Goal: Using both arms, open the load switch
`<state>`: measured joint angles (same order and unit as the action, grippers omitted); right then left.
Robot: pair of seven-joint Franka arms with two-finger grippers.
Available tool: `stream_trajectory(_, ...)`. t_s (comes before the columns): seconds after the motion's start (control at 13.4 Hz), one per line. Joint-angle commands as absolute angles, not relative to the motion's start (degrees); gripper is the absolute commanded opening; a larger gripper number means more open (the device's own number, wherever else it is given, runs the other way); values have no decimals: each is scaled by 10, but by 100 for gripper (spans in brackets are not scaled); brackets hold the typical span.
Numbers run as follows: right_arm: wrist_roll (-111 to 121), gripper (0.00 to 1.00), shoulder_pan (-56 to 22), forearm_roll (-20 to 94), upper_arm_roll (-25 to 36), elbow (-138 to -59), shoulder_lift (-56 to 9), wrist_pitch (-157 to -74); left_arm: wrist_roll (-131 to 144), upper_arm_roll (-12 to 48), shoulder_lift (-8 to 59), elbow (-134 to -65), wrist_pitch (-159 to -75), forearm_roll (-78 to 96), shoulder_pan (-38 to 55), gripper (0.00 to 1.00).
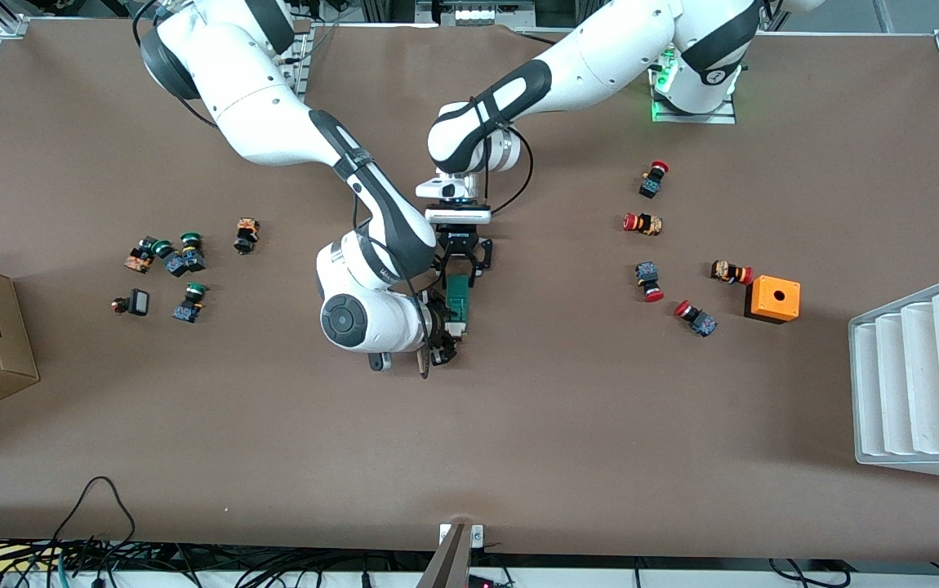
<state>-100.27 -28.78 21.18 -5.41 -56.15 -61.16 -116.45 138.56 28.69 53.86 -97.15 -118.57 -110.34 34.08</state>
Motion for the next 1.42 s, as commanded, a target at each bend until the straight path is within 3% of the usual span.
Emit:
stream_trajectory(0.0,-1011,53,-290,221,-54,-527,-634,-1163,1398,287,563,-940,-1194,-1123,345,58)
stream_trajectory(0.3,-1015,52,-290,221,-54,-527,-635,-1165,1398,287,564,-939,-1194,-1122,345,58)
stream_trajectory(0.6,-1026,37,-291,221,-55,-529,-635,-1159,1397,287,564,-939,-1194,-1122,345,58)
stream_trajectory(1.35,-1041,22,-301,220,-55,-545,-632,-1156,1398,287,564,-927,-1194,-1122,345,58)
